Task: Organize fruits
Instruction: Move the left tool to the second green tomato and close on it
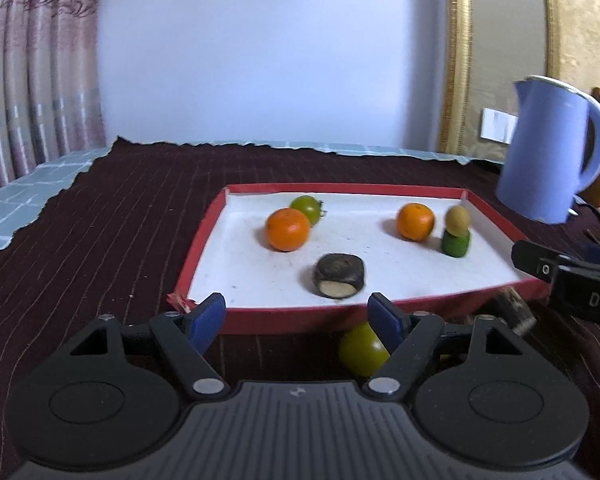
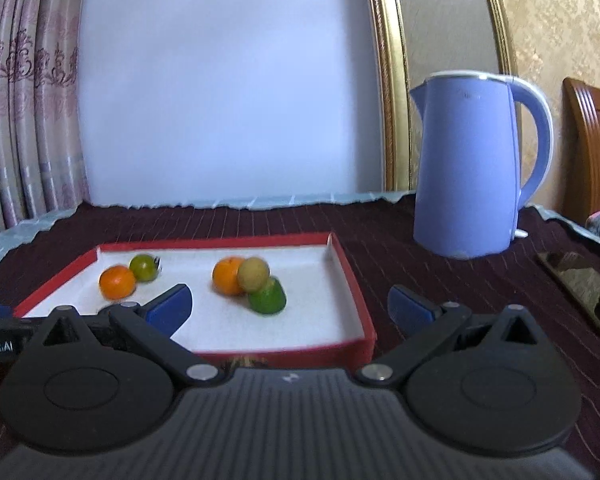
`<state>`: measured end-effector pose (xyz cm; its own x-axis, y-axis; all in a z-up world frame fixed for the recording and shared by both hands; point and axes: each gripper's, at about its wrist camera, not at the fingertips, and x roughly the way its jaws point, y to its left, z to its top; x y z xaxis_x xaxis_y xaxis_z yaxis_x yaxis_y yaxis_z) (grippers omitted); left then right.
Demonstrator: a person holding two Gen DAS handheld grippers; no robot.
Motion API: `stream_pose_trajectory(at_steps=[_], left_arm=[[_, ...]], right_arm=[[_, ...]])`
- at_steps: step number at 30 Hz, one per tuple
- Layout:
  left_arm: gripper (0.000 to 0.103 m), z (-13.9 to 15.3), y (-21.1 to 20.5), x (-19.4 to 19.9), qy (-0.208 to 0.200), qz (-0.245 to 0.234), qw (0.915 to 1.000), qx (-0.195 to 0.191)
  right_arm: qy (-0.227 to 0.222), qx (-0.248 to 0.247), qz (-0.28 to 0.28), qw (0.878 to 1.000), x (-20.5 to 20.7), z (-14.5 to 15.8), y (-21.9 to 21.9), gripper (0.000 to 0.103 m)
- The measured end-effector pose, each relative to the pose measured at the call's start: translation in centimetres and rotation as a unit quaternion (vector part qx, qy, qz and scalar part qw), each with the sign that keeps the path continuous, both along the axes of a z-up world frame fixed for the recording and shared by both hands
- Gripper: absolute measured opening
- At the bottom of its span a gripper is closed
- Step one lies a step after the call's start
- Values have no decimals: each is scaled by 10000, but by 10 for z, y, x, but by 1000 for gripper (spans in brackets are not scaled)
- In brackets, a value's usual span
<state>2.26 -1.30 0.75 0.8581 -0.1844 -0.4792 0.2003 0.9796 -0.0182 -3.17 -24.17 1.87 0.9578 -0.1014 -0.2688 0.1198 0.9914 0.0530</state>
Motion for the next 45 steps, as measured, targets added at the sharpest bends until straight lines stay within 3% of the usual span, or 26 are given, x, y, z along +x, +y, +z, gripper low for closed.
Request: stream_pose_trajectory(at_steps=[4,8,11,18,26,32,33,34,37,40,45], left_arm=[[78,-4,-10,-4,5,-63,9995,296],[84,-7,-18,-7,-53,-120,9988,461],[85,-8,-22,-10,-120,-149,9981,591],[86,-10,-31,-10,-72,-381,9966,723],[87,-16,-44,-3,212,-568,9945,860],[86,-21,-39,11,645,-463,9948,642],[82,-21,-37,14,733,-473,9948,529],[71,-21,-34,15,772,-515,9949,394],[49,-21,-32,14,687,-482,9959,335],[34,-20,-30,13,640,-500,9964,254],[32,-19,-20,17,695,-508,9962,-152]], right_arm=[[119,-140,-283,9994,-9,-2,-3,103],[413,-345,-773,9956,-9,-5,-6,103],[705,-365,-846,9933,-3,-9,-9,103],[1110,145,-778,9907,8,-18,-22,103],[1107,703,-621,9894,4,-21,-37,103],[1071,960,-492,9884,4,-23,-44,103],[1060,1002,-478,9882,4,-23,-45,103],[1050,1035,-471,9879,3,-23,-46,103],[1021,1090,-442,9878,2,-23,-47,103],[1041,1060,-404,9881,3,-23,-46,103],[1103,882,-360,9893,5,-22,-39,103]])
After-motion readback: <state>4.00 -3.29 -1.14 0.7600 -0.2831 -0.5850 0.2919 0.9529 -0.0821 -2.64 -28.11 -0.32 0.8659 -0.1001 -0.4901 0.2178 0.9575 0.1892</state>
